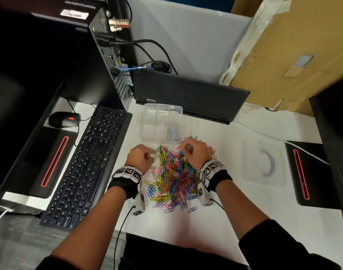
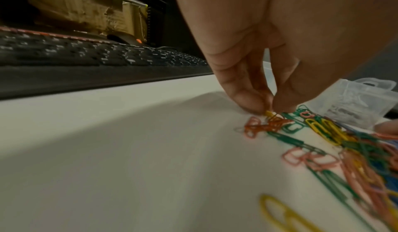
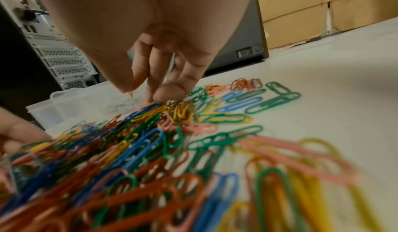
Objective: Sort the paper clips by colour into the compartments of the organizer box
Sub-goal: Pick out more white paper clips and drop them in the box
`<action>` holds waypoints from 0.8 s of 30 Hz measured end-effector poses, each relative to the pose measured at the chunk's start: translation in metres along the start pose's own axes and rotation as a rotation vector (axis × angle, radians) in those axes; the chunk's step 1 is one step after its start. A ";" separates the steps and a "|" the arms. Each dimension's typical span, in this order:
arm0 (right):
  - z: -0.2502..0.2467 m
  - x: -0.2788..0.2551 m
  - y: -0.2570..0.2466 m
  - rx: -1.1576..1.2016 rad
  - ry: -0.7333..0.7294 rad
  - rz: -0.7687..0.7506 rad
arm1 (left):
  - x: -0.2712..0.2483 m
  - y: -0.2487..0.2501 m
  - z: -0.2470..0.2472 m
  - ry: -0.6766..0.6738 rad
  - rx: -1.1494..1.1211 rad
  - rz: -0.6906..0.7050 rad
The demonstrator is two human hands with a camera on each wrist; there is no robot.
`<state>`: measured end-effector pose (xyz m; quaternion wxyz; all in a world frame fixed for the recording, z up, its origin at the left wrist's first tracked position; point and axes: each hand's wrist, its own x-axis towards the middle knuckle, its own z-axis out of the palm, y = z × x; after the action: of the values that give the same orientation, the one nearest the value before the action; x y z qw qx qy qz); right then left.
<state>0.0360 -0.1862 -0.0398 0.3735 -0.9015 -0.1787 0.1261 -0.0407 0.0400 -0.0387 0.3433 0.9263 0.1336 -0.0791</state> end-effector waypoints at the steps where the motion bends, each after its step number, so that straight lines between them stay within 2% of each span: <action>1: -0.002 -0.004 0.002 0.012 -0.014 -0.001 | -0.002 -0.002 0.000 -0.010 0.026 0.020; 3: -0.006 -0.010 0.006 0.076 0.016 0.032 | -0.006 -0.004 0.001 0.006 0.084 0.039; 5: -0.016 -0.015 0.010 0.204 0.112 0.125 | -0.009 -0.006 0.001 0.036 0.104 0.036; 8: -0.035 -0.017 0.016 0.479 0.213 0.300 | -0.010 -0.005 -0.001 0.055 0.072 0.031; 11: -0.048 -0.020 0.020 0.731 0.253 0.398 | -0.011 -0.001 -0.001 0.060 0.018 0.002; 17: -0.050 -0.032 0.017 0.868 0.310 0.462 | -0.017 0.005 0.007 0.034 -0.155 -0.146; 24: -0.042 -0.044 0.016 0.979 0.260 0.459 | -0.019 0.023 0.013 0.063 -0.062 -0.150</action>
<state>0.0152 -0.2416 -0.0182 0.7308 -0.6464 0.1493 0.1604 -0.0525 0.0108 -0.0300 0.3605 0.9047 0.2156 -0.0711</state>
